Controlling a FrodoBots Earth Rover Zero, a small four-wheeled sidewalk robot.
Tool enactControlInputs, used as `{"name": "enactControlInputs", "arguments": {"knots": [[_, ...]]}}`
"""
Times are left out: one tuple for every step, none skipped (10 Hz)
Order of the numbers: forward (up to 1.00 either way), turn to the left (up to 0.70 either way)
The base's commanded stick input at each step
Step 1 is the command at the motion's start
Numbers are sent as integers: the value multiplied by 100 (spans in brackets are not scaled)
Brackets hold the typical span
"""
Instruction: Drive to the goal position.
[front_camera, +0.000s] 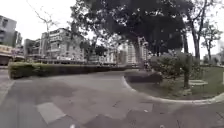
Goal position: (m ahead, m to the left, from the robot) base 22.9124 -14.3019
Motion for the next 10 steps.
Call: {"name": "enactControlInputs", "arguments": {"knots": [[100,40],[100,40],[100,40],[100,40],[100,28],[100,0],[100,0],[100,0],[100,0],[100,0]]}}
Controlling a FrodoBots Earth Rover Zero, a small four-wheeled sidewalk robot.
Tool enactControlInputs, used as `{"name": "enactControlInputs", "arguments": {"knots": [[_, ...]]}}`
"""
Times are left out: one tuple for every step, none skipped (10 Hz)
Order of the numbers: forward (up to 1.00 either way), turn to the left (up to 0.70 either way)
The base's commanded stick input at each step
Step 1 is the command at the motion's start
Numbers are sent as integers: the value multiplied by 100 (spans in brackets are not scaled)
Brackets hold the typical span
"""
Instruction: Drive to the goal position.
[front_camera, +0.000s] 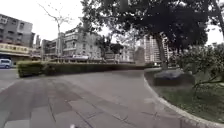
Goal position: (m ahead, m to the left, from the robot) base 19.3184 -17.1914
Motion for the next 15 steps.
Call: {"name": "enactControlInputs", "arguments": {"knots": [[100,0],[100,0],[100,0],[100,-4],[100,-29],[100,-39],[100,-28],[100,0],[100,0],[100,0],[100,0],[100,0],[100,0],[100,0],[100,0]]}}
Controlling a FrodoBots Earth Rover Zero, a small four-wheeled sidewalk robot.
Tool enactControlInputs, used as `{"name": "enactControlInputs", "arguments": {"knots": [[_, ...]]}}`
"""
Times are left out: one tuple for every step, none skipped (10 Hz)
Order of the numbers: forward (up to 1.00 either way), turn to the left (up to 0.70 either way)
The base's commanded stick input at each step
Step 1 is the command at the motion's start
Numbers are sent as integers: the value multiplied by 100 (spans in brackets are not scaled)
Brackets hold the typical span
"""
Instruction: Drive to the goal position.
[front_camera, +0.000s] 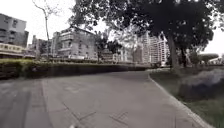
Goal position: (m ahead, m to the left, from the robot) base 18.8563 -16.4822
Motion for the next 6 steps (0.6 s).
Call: {"name": "enactControlInputs", "arguments": {"knots": [[100,0],[100,0],[100,-10],[100,-38],[100,-39],[100,-25]]}}
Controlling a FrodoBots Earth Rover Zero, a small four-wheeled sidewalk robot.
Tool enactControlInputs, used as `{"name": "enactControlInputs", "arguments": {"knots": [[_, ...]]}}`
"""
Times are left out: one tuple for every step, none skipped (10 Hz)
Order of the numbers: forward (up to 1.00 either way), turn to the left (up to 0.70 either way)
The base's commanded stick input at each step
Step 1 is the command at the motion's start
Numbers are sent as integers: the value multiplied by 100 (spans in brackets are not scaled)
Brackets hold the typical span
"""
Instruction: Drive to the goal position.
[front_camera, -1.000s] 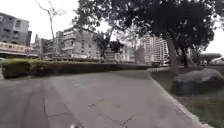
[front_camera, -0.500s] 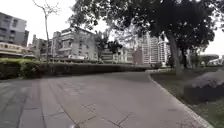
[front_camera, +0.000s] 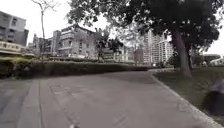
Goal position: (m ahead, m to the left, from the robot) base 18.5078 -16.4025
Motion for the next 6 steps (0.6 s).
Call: {"name": "enactControlInputs", "arguments": {"knots": [[100,-12],[100,-2],[100,0],[100,0],[100,-3],[100,-22]]}}
